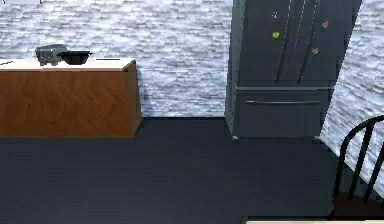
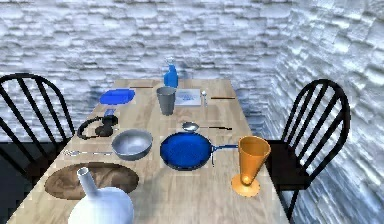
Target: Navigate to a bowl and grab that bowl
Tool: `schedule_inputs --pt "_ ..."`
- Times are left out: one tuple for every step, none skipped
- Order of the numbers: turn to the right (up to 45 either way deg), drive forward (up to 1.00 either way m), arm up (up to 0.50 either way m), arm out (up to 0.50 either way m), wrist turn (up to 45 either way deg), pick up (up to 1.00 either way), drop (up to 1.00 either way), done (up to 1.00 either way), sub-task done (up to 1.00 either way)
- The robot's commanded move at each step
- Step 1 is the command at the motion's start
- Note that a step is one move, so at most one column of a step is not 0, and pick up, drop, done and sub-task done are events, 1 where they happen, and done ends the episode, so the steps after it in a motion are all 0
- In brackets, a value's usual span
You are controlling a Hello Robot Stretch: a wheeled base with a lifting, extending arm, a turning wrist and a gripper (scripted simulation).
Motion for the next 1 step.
schedule_inputs --pt "0.0 0.25 0.00 0.00 0.0 0.00 0.00 0.00 0.00"
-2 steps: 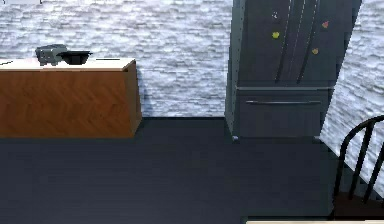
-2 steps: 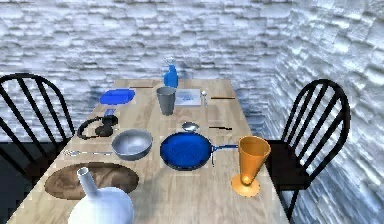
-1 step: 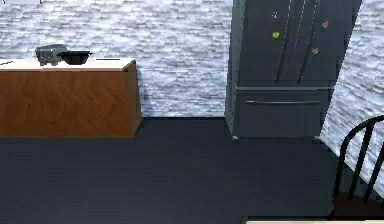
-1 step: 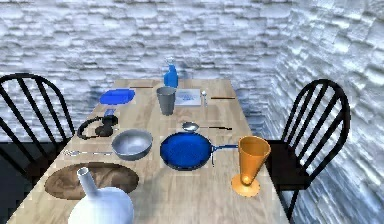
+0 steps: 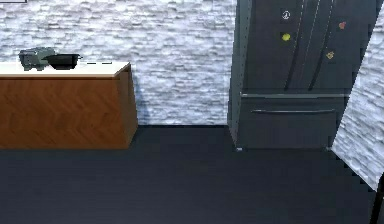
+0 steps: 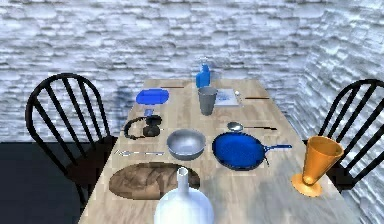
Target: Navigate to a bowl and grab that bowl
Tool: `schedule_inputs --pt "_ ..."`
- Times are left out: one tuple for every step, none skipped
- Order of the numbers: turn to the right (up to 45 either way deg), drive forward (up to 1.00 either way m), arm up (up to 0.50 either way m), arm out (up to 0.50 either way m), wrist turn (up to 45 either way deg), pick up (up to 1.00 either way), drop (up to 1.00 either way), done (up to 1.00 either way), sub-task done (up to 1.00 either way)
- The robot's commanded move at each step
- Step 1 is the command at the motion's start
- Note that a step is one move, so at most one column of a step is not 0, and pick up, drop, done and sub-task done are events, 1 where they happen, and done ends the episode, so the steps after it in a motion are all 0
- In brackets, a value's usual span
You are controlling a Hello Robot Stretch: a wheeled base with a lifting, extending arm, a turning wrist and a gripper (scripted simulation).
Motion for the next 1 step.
schedule_inputs --pt "0.0 0.00 0.50 0.00 0.0 0.00 0.00 0.00 0.00"
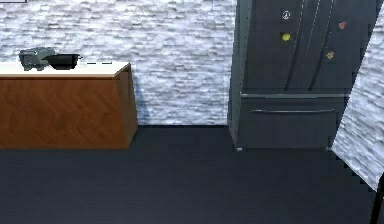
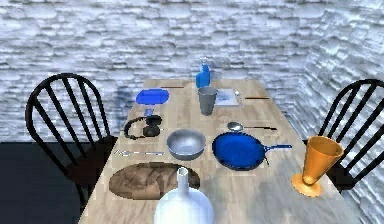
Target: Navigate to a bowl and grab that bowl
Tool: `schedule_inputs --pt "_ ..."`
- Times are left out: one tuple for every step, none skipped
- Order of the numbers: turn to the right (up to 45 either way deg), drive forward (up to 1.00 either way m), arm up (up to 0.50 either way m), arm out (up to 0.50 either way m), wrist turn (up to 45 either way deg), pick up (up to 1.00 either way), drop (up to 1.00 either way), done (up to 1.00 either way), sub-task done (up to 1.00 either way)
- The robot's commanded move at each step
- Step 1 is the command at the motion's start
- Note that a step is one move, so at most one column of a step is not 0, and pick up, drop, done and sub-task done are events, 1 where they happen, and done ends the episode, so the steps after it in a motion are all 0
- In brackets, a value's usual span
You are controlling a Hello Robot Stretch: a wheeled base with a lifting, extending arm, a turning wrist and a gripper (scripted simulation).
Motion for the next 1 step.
schedule_inputs --pt "0.0 0.00 0.38 0.00 0.0 0.00 0.00 0.00 0.00"
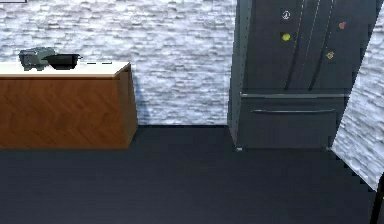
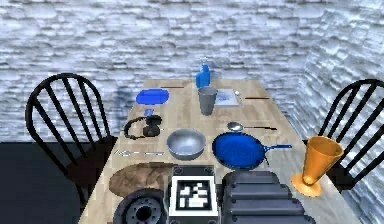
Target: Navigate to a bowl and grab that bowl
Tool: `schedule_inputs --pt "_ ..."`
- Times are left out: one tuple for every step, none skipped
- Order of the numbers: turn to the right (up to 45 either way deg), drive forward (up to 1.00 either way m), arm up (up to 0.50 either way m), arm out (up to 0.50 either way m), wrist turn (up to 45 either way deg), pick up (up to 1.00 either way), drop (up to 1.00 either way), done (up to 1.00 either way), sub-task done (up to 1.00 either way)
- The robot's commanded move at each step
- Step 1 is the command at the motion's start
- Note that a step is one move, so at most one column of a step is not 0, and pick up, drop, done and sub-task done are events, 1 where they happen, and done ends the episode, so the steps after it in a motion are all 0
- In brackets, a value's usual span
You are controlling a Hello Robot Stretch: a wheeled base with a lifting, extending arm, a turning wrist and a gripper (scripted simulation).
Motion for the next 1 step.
schedule_inputs --pt "0.0 0.00 0.00 0.34 0.0 0.00 0.00 0.00 0.00"
